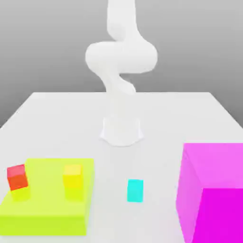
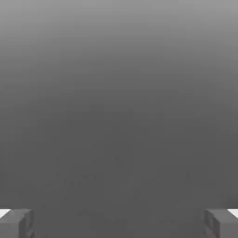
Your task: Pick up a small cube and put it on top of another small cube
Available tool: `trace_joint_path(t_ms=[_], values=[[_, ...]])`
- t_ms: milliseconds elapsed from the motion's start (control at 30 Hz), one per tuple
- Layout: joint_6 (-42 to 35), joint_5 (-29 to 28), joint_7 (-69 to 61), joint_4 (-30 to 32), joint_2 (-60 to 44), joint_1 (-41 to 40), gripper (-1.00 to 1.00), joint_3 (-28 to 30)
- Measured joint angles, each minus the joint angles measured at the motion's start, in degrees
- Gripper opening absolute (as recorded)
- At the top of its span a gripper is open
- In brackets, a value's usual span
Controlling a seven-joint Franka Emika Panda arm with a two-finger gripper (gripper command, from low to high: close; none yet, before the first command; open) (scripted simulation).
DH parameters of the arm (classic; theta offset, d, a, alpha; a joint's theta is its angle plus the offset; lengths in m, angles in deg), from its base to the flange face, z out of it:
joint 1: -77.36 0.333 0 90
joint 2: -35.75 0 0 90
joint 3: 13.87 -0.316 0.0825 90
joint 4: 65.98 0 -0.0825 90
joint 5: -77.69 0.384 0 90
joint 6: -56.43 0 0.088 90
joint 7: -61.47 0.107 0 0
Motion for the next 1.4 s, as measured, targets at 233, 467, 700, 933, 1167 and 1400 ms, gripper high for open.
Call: trace_joint_path(t_ms=[233,467,700,933,1167,1400], values=[[10.5,0.8,3.0,11.0,-13.7,0.2,0.00,-2.0],[21.5,1.0,6.6,22.4,-28.3,0.5,0.00,-4.2],[34.2,-2.0,11.8,30.4,-45.1,1.2,0.00,-4.6],[43.8,-4.8,13.9,28.4,-56.9,5.2,-1.00,0.1],[42.8,-4.9,14.0,28.6,-55.6,4.9,-1.00,-0.2],[31.5,-0.4,10.5,30.6,-42.6,3.6,-1.00,-2.7]])
